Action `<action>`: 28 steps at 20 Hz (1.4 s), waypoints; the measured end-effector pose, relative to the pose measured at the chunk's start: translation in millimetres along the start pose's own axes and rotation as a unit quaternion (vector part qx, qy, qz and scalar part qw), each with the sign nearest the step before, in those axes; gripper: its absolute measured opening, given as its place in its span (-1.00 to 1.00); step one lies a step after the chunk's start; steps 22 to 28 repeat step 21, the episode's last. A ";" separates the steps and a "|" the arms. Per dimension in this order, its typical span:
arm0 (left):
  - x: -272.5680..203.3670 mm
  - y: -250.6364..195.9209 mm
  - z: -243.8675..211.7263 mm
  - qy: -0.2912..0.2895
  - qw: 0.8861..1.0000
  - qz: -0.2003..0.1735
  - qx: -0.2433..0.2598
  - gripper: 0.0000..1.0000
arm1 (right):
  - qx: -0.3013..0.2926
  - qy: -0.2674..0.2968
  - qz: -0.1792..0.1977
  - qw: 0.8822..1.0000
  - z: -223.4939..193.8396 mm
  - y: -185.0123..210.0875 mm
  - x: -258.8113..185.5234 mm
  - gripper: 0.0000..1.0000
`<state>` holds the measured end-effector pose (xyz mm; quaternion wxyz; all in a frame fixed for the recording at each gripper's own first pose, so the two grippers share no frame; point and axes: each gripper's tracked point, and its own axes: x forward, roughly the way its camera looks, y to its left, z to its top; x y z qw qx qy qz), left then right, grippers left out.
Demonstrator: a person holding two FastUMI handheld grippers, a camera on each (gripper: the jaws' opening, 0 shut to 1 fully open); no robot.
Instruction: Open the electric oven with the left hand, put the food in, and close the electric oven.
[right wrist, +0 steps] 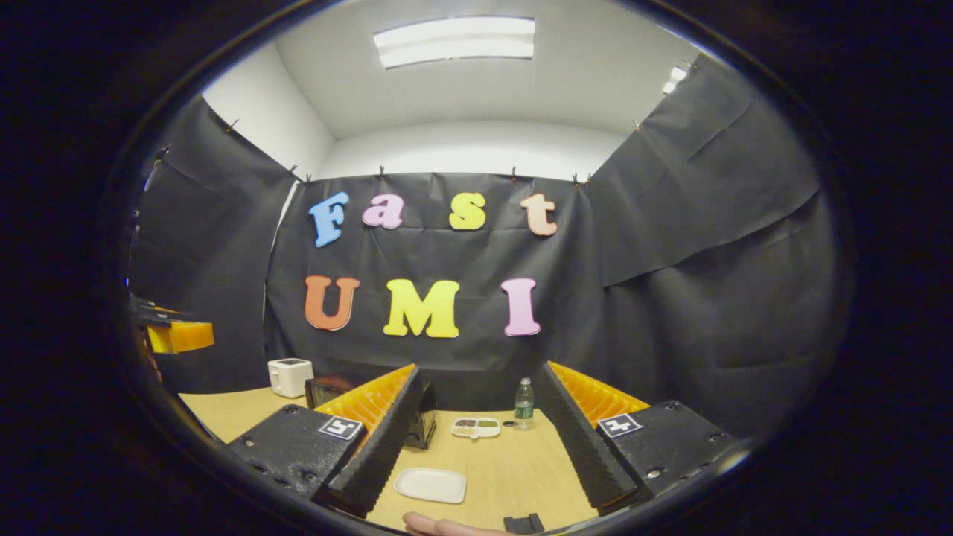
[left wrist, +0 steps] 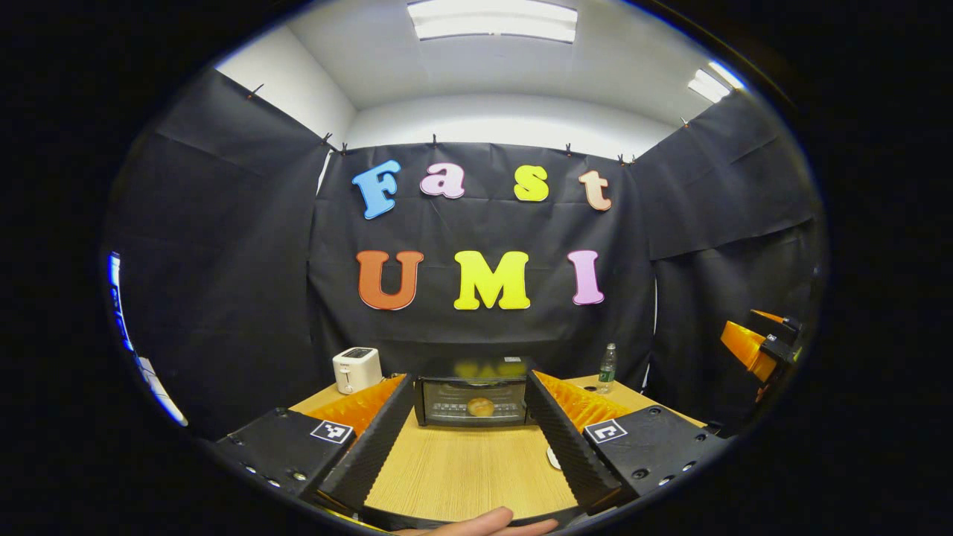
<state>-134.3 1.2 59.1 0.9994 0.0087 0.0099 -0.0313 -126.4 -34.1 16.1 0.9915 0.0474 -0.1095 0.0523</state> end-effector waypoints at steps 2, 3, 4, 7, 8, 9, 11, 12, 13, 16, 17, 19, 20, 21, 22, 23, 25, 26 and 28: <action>0.0 2.3 -0.8 0.002 1.000 0.003 -0.001 0.94 | 0.005 0.009 0.000 1.000 -6.9 -1.0 3.1 0.93; 0.3 2.7 -0.9 0.002 1.000 0.003 -0.002 0.94 | 0.007 0.013 -0.001 1.000 -9.4 -1.9 3.8 0.93; 0.2 3.0 -1.4 0.003 1.000 0.003 -0.001 0.94 | 0.010 0.015 -0.002 1.000 -10.8 -2.3 5.6 0.93; -0.2 3.7 -3.7 0.003 1.000 0.002 0.001 0.94 | 0.013 0.020 -0.004 1.000 -14.7 -4.4 8.3 0.93; 0.1 4.4 -4.3 0.004 1.000 0.002 0.001 0.94 | 0.014 0.021 -0.004 1.000 -17.0 -4.0 9.0 0.93; 0.6 4.9 -3.9 0.005 1.000 0.002 0.000 0.94 | 0.015 0.022 -0.004 1.000 -18.0 -3.6 9.1 0.93; -1.2 4.7 -3.0 0.004 1.000 0.001 -0.001 0.94 | 0.014 0.024 -0.002 1.000 -19.9 -2.4 7.8 0.93; -1.3 4.7 -2.2 0.002 1.000 0.001 -0.001 1.00 | 0.014 0.023 -0.002 1.000 -20.3 -2.3 8.8 0.93; -1.3 5.3 -1.2 0.001 1.000 0.001 -0.001 1.00 | 0.014 0.023 -0.003 1.000 -20.6 -2.4 9.2 0.93; -3.4 4.7 -0.9 0.001 1.000 0.000 -0.002 0.94 | 0.021 0.029 -0.001 0.999 -25.5 1.3 11.4 0.93; -3.6 5.2 0.1 0.000 1.000 0.000 -0.002 0.94 | 0.023 0.030 0.000 0.999 -25.6 1.5 10.5 0.93; -3.3 5.2 -0.6 0.000 1.000 -0.001 0.000 0.94 | 0.023 0.032 0.001 0.999 -27.9 2.1 12.2 0.93; -2.8 4.7 -1.6 0.002 1.000 -0.001 -0.001 0.94 | 0.023 0.033 0.000 0.999 -28.9 1.7 12.9 0.93; -1.7 5.2 -3.1 0.003 1.000 -0.002 -0.002 0.94 | 0.023 0.034 0.001 0.999 -29.9 2.9 12.9 0.93; -1.7 5.2 -3.1 0.003 1.000 -0.002 -0.002 0.94 | 0.023 0.034 0.001 0.999 -29.9 2.9 12.9 0.93; -1.7 5.2 -3.1 0.003 1.000 -0.002 -0.002 0.94 | 0.023 0.034 0.001 0.999 -29.9 2.9 12.9 0.93; -1.7 5.2 -3.1 0.003 1.000 -0.002 -0.002 0.94 | 0.023 0.034 0.001 0.999 -29.9 2.9 12.9 0.93; -1.7 5.2 -3.1 0.003 1.000 -0.002 -0.002 0.94 | 0.023 0.034 0.001 0.999 -29.9 2.9 12.9 0.93; -1.7 5.2 -3.1 0.003 1.000 -0.002 -0.002 0.94 | 0.023 0.034 0.001 0.999 -29.9 2.9 12.9 0.93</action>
